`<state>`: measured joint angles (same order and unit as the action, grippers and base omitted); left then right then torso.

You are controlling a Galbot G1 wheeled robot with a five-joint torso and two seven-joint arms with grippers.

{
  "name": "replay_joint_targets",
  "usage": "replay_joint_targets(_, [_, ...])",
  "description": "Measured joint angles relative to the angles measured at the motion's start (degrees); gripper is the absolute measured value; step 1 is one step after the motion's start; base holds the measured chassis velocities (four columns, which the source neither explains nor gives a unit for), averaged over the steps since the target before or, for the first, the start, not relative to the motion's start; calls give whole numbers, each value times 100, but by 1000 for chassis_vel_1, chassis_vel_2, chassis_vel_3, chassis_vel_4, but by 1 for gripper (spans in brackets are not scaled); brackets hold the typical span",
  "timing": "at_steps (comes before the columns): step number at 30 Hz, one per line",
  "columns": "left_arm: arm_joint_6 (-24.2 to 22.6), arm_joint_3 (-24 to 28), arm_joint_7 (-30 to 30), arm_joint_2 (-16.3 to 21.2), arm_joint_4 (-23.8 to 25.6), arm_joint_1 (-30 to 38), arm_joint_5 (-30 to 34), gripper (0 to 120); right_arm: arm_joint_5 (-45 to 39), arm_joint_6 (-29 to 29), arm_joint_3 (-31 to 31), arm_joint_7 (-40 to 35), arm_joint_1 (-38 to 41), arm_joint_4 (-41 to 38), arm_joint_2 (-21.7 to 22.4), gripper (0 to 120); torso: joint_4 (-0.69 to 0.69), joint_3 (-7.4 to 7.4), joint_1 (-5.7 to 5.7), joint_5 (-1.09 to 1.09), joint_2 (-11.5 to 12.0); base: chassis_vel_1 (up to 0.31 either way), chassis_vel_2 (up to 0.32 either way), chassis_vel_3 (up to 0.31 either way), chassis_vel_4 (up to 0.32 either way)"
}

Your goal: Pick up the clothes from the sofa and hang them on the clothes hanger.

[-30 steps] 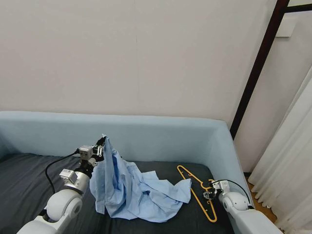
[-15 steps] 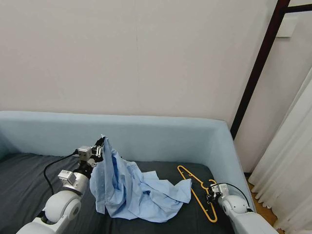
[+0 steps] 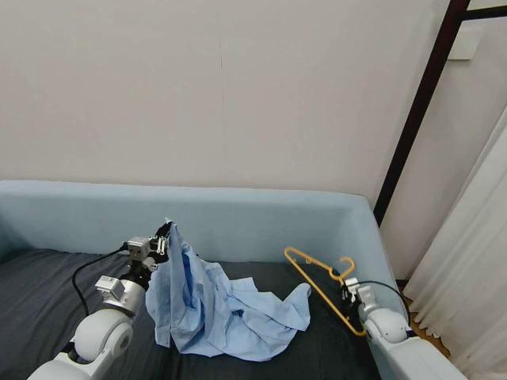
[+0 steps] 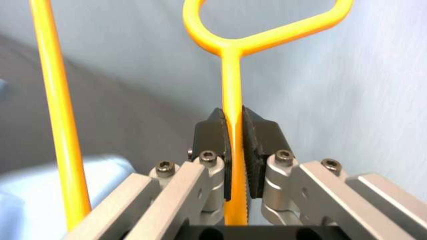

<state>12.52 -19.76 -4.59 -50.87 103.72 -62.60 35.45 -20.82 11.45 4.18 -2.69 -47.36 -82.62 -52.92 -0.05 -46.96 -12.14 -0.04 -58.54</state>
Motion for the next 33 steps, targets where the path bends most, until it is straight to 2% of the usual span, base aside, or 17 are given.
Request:
replay_joint_targets(2, [7, -22, 0, -1, 30, -4, 11, 0, 81, -289, 30, 146, -332, -666, 351, 5, -4, 1, 0, -1, -1, 0, 0, 0, 0])
replay_joint_targets(3, [14, -55, -4, -9, 71, -6, 51, 0, 163, -679, 37, 407, -720, -1258, 691, 5, -7, 1, 0, -3, -1, 0, 0, 0, 0])
replay_joint_targets(4, [15, -62, 0, -12, 89, -6, 73, 0, 225, -867, 27, 520, -857, -1450, 793, 5, -7, 0, 0, 0, -1, 0, 0, 0, 0])
replay_joint_targets(5, [15, -73, -2, -13, 113, -3, 102, 0, 307, -1106, 2, 644, -990, -1617, 881, 5, -7, 1, 0, 0, -1, 0, 0, 0, 0])
replay_joint_targets(6, [15, -73, -2, -13, 113, -3, 102, 0, 307, -1106, 2, 644, -990, -1617, 881, 5, -7, 1, 0, 0, -1, 0, 0, 0, 0])
replay_joint_targets(7, [15, -85, -6, -13, 146, 12, 137, 0, 486, -1487, -62, 783, -1146, -1778, 957, 5, -4, 1, 1, 0, -1, 0, 0, 0, 0])
replay_joint_targets(9, [15, -92, -17, -4, 199, 33, 165, 0, 928, -1852, -203, 883, -1300, -1867, 961, 5, -1, 1, 0, 2, -1, 0, 0, 0, 0])
replay_joint_targets(10, [11, -103, -23, 7, 260, 34, 186, 0, 1493, -2020, -348, 837, -1354, -1846, 900, 5, -1, 1, 1, 1, -1, 0, 0, 0, 0])
replay_joint_targets(11, [11, -103, -23, 7, 260, 34, 186, 0, 1493, -2020, -348, 837, -1354, -1846, 900, 5, -1, 1, 1, 1, -1, 0, 0, 0, 0])
replay_joint_targets(15, [-13, -127, -38, 7, 450, -48, 220, 0, 2964, -2018, -590, 351, -1404, -1627, 513, 5, -2, 0, 0, 3, 0, 0, 0, 0, 0])
replay_joint_targets(19, [-22, -124, -40, -40, 539, -172, 209, 0, 3441, -1734, -891, -88, -1331, -1620, 232, 5, -2, 0, 0, 0, 0, 0, 0, 0, 0])
replay_joint_targets(27, [-25, -82, -38, -179, 576, -247, 145, 0, 3682, -1003, -1621, -627, -780, -1466, -134, 5, -3, 0, 0, 0, -1, 0, 0, 0, 0])
replay_joint_targets(33, [-59, -26, -35, -189, 775, -347, 141, 0, 3546, -816, -2013, -796, -352, -1303, -314, 5, -2, 0, 0, 0, -1, 0, 0, 0, 0])
